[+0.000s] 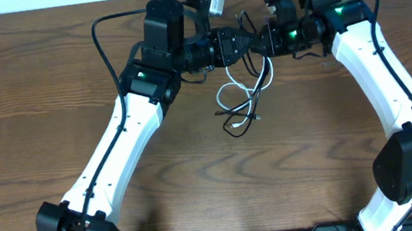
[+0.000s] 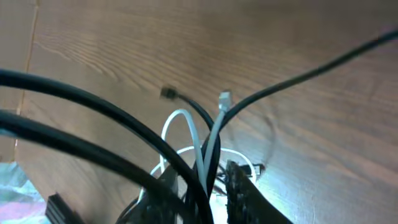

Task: Untangle cables

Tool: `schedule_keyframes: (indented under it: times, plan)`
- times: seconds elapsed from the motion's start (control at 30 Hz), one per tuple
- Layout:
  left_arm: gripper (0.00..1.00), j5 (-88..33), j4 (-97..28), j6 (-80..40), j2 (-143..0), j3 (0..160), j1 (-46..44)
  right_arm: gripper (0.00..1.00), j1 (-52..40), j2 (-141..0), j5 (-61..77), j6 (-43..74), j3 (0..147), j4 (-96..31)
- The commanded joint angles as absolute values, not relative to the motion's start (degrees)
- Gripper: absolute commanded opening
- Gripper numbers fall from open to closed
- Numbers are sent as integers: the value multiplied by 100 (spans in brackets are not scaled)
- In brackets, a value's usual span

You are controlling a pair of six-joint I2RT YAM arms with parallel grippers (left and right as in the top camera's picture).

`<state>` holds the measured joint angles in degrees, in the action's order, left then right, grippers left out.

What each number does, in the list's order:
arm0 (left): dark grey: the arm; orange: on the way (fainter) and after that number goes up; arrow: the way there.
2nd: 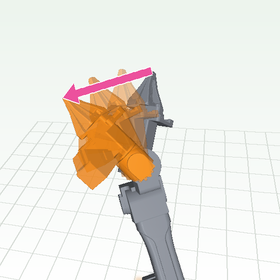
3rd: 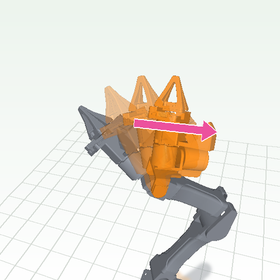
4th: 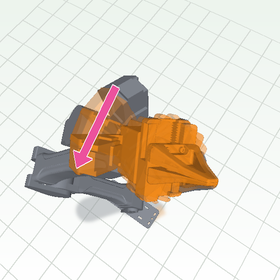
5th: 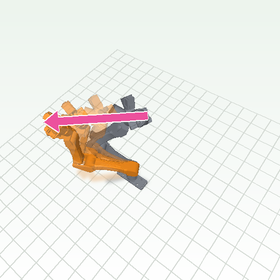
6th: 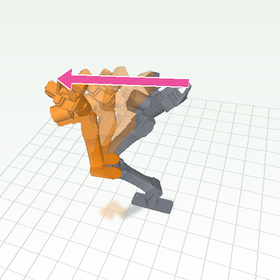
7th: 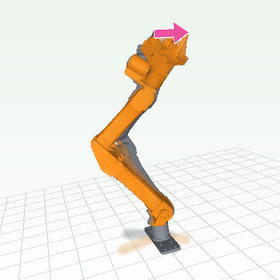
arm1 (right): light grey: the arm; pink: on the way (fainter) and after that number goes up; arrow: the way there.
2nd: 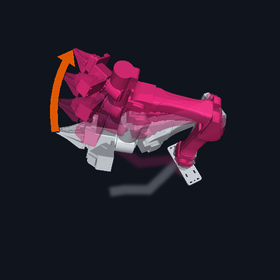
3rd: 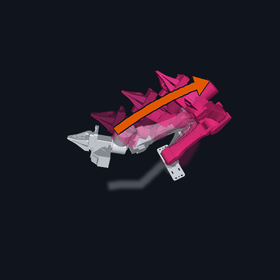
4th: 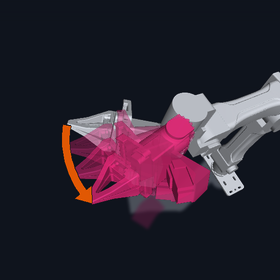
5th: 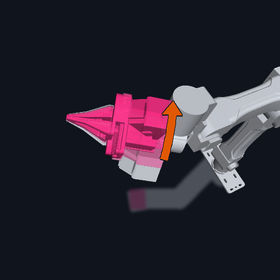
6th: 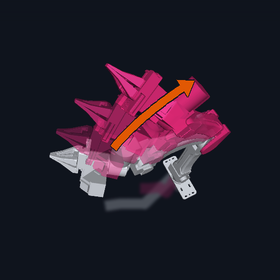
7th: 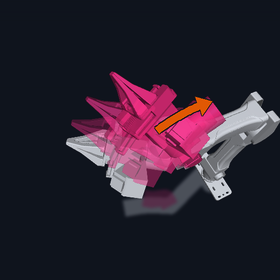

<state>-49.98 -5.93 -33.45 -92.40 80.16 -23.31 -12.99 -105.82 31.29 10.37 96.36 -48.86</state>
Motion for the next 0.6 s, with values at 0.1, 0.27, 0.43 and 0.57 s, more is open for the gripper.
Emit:
schedule_keyframes:
  times: [0.1,0.27,0.43,0.57]
  plan:
    - [6,-5006,-554,-3533,-9052,8086,-2316,27,-1323,-10615,3256,1175,9662,-4488]
    - [8,-5050,-554,-3614,-8901,8086,-2316,22,-1304,-10626,1111,2689,9662,-4407]
    - [8,-4980,-582,-3605,-8348,8086,-2303,20,-1186,-10796,631,2722,9662,-4359]
    - [7,-4980,-819,-3603,-7824,8086,-2056,19,-904,-10986,617,2788,9660,-4633]
